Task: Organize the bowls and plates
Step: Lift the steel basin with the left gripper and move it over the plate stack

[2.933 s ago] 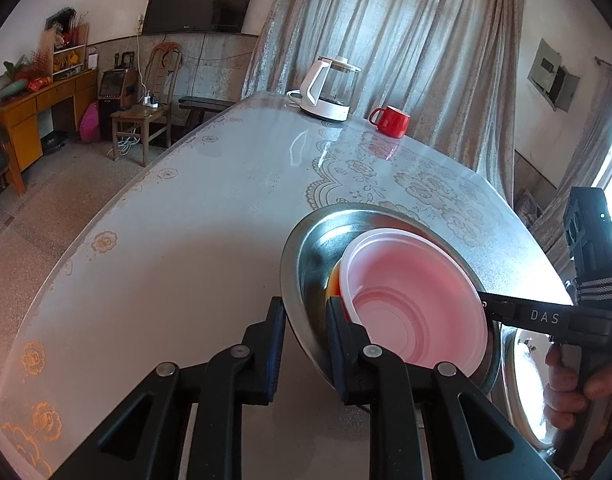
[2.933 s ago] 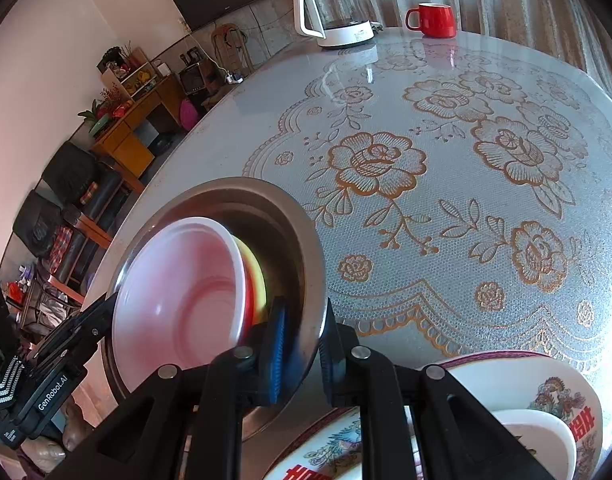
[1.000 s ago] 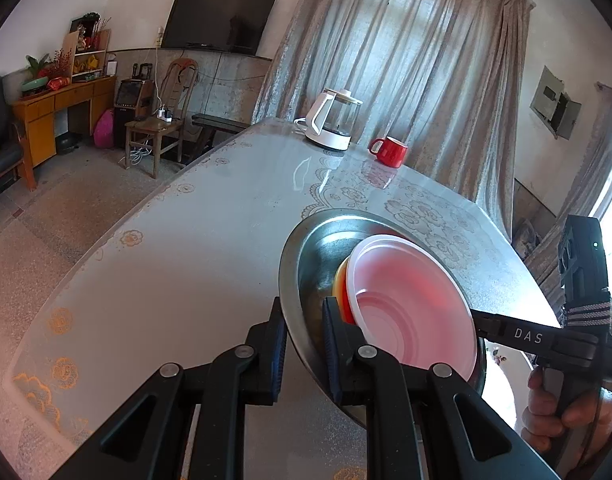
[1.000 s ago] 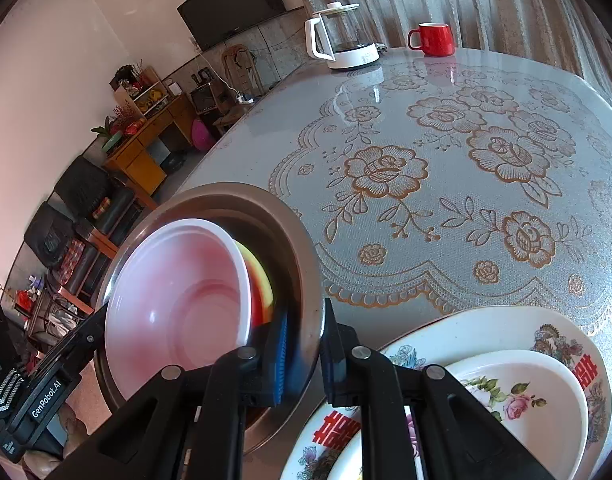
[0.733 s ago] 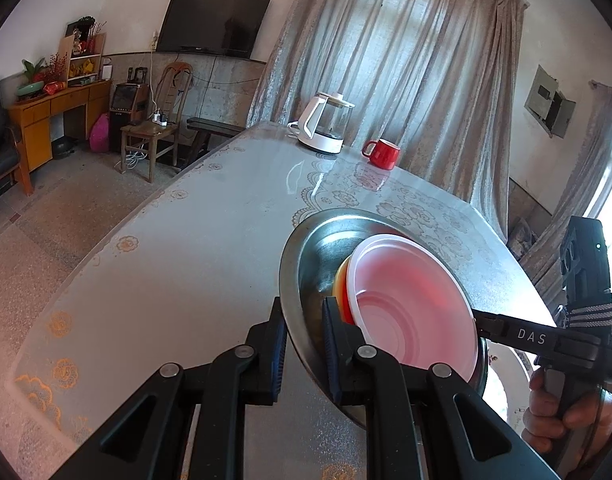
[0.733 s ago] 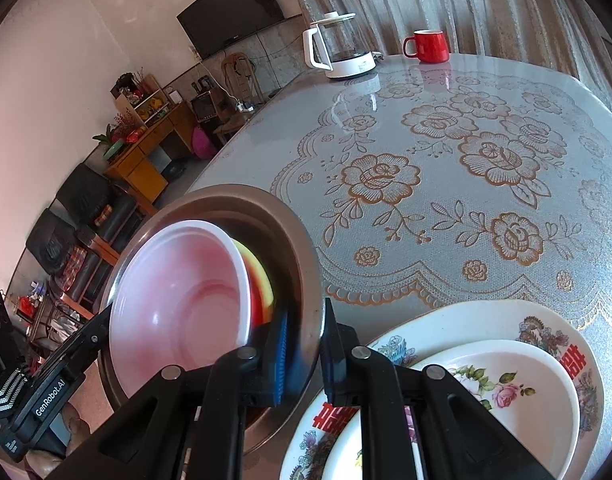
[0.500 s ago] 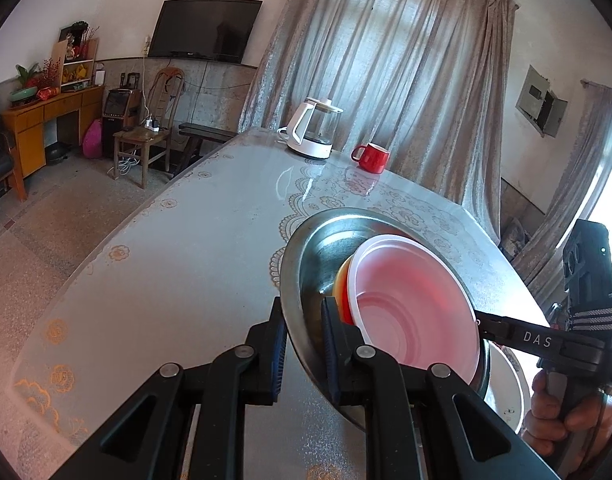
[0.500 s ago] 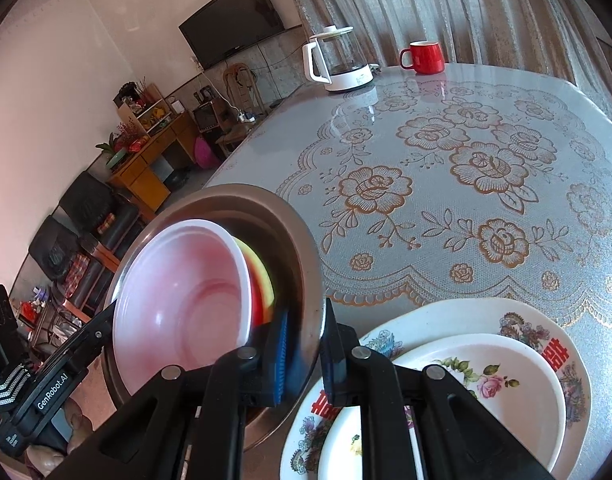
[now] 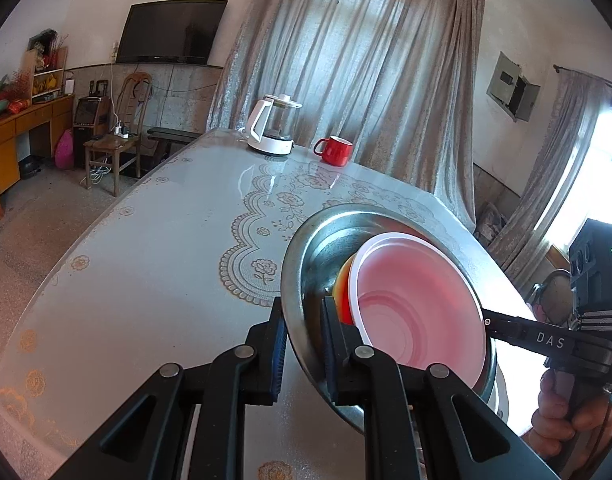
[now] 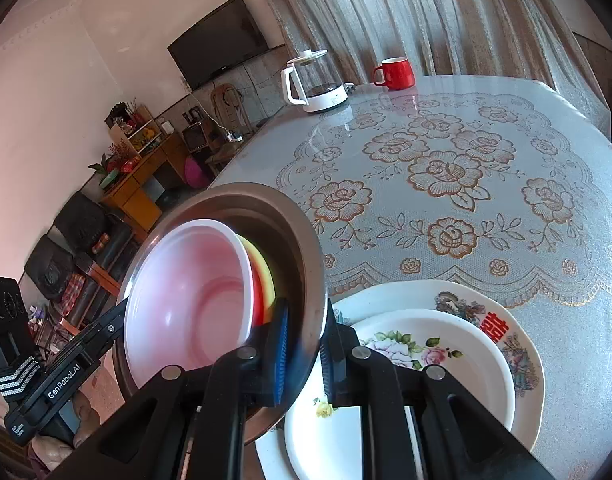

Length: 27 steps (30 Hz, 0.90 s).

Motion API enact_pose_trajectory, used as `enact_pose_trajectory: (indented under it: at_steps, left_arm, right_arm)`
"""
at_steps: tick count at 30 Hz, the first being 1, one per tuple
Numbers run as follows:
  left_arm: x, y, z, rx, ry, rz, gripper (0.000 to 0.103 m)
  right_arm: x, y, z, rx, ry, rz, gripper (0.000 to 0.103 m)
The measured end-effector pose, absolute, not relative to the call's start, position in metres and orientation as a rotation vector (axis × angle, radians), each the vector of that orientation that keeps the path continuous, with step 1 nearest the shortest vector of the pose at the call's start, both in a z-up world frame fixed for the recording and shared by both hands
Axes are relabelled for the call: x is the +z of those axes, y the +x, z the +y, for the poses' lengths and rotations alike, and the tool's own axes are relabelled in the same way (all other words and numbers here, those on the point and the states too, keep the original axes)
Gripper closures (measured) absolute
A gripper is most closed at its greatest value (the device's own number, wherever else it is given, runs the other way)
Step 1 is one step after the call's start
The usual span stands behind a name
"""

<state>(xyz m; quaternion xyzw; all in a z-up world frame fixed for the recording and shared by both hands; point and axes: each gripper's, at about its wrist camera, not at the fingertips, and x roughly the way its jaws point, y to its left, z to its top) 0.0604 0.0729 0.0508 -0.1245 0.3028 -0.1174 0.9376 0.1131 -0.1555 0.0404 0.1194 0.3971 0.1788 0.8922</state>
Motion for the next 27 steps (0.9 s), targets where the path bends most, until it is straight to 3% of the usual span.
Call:
enact_pose_trajectory:
  at_steps: [13, 27]
  left_arm:
    - [0.054, 0.057, 0.018, -0.398, -0.215, 0.676, 0.088]
    - [0.033, 0.058, -0.024, -0.468, -0.161, 0.775, 0.088]
  right_arm:
    - [0.058, 0.07, -0.211, 0.277, 0.281, 0.772, 0.089]
    - [0.022, 0.05, -0.255, 0.173, 0.348, 0.859, 0.089]
